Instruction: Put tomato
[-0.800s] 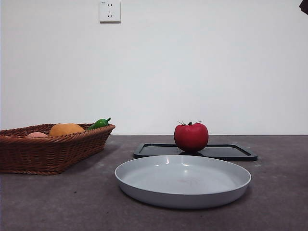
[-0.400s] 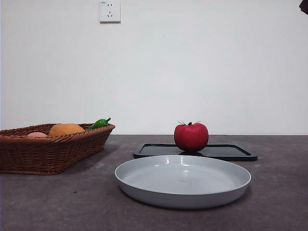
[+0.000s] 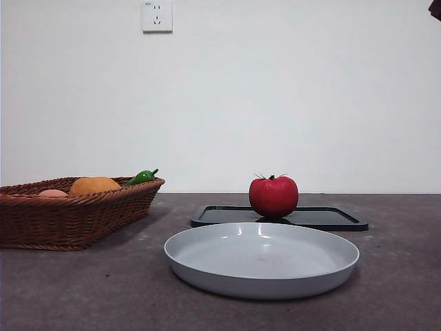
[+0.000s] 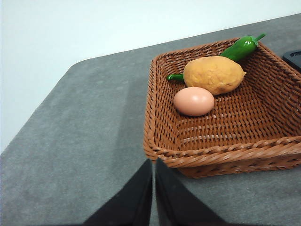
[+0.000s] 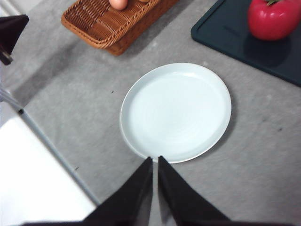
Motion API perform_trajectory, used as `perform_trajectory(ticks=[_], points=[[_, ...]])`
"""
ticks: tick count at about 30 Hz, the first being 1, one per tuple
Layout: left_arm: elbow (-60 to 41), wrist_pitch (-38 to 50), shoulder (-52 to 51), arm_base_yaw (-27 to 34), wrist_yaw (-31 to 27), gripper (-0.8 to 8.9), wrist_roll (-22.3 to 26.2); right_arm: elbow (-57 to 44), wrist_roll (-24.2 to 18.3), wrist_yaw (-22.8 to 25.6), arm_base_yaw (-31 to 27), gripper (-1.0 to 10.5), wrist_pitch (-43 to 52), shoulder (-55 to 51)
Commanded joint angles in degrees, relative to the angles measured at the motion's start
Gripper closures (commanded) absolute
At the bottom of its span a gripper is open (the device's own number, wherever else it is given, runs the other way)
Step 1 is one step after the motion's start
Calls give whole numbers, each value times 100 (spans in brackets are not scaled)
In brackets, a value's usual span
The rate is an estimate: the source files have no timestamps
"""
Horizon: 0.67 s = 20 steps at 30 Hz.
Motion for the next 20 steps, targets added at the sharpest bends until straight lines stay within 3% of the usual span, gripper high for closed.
perform_trajectory(ticks=[1, 4, 9, 15, 20], points=[[-118, -35, -11, 7, -11, 805, -20, 42, -330, -4, -334, 941, 131, -223], [-118, -37, -11, 7, -11, 804, -17, -98, -378, 22, -994, 941, 647, -675], [-118, -37, -11, 7, -11, 804, -20, -981, -387, 560, -1832, 941, 1956, -1639], [-118, -37, -11, 7, -11, 804, -20, -2551, -275, 1132, -2052, 941, 3429, -2704], [-118, -35, -11, 7, -11, 805, -20, -3635, 122, 1631, -2035, 941, 4253, -3259]])
